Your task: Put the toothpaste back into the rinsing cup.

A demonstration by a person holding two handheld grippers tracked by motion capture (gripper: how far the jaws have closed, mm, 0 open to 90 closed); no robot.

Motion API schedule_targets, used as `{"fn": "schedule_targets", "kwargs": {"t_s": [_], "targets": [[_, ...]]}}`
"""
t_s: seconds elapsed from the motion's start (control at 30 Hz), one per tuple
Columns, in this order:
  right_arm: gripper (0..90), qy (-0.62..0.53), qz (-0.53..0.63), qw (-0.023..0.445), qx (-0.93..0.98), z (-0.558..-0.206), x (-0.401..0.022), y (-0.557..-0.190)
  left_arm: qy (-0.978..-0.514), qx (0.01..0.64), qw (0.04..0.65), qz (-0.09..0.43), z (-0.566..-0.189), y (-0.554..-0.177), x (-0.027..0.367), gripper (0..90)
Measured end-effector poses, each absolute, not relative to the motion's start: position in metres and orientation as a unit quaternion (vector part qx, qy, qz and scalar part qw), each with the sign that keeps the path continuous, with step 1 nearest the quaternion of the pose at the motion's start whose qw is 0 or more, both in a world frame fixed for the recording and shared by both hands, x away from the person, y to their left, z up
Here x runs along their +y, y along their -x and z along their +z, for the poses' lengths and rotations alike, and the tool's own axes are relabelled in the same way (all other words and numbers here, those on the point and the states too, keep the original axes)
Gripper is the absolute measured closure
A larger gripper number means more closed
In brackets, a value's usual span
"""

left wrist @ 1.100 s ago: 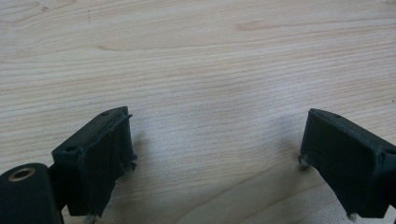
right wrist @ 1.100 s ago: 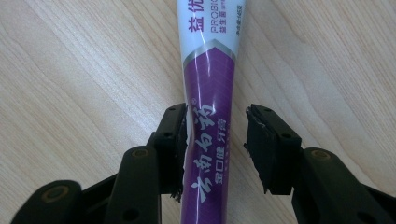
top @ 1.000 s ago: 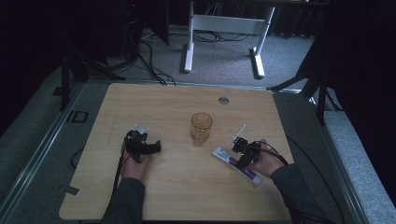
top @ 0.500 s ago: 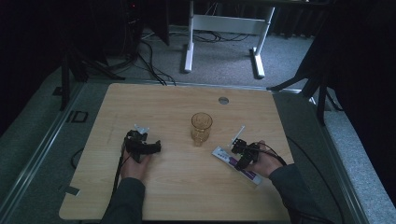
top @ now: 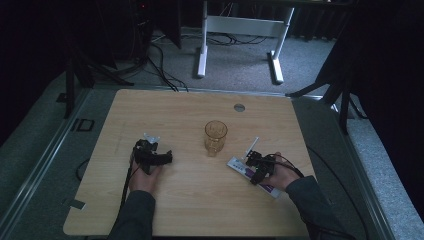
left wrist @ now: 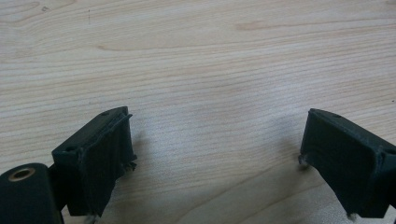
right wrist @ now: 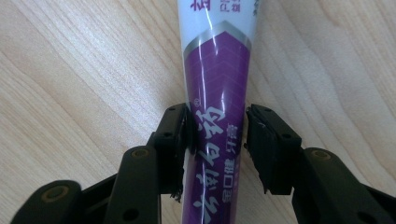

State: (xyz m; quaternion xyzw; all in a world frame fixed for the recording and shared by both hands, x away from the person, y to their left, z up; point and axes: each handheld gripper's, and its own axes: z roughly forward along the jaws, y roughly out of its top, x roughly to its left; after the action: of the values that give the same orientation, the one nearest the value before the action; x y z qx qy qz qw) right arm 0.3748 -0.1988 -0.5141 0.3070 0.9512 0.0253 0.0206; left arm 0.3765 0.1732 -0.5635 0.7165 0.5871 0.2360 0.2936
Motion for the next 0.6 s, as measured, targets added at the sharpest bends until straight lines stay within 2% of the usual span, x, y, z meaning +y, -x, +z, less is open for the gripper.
{"fn": "schedule_targets", "kwargs": {"t_s": [0.6], "targets": [[62.0,-0.304,0.018,0.013,0.952,-0.5168,-0.1963,-0.3758,-0.717,0.587,0.294,0.236,-0.5635,-0.3766,0.1732,9.0]]}}
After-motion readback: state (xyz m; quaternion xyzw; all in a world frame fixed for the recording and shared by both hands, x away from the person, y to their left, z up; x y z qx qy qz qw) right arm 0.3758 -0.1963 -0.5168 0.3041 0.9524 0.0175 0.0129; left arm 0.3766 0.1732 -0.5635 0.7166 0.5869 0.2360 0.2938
